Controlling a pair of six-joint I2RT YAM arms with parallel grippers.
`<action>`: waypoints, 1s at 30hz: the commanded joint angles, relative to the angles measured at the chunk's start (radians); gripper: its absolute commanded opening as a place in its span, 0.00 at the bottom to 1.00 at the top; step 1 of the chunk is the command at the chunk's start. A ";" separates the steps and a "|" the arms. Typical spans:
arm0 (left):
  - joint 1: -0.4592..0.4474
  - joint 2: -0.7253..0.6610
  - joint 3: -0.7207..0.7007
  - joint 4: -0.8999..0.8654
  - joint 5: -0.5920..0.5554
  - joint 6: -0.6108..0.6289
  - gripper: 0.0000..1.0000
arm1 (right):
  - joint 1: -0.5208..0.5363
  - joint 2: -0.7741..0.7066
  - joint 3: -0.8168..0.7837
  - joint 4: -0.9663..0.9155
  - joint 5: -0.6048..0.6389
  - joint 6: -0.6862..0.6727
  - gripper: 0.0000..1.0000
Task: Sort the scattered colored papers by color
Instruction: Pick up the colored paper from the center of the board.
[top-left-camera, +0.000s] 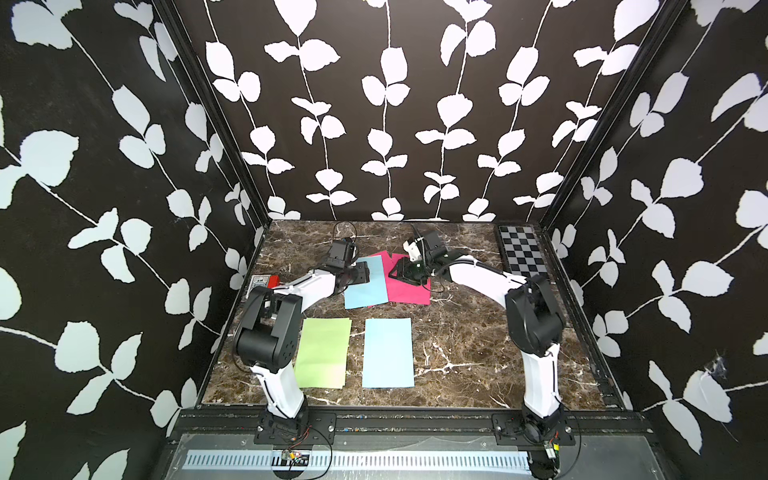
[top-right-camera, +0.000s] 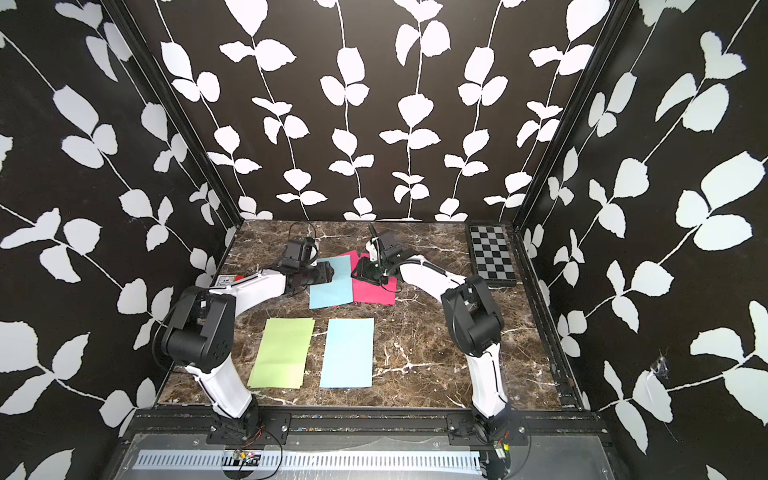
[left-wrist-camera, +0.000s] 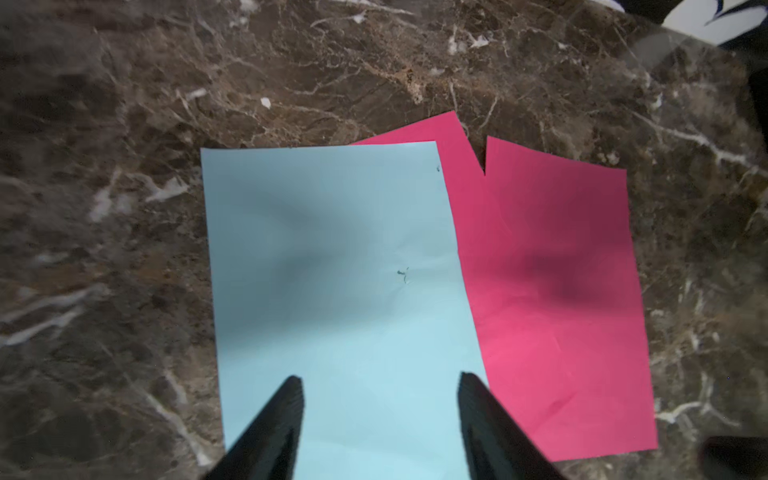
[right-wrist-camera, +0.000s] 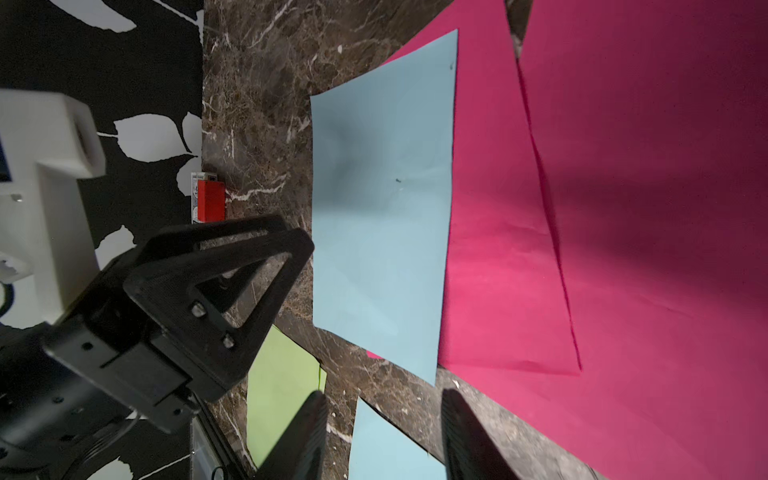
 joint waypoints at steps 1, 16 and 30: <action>0.013 0.017 0.023 -0.011 0.023 -0.020 0.35 | -0.001 0.049 0.076 -0.001 -0.056 -0.004 0.43; 0.065 0.073 -0.013 0.030 0.027 -0.049 0.00 | -0.009 0.178 0.133 0.064 -0.075 0.016 0.43; 0.083 0.117 -0.031 0.030 0.049 -0.064 0.00 | -0.018 0.225 0.133 0.091 -0.088 0.028 0.43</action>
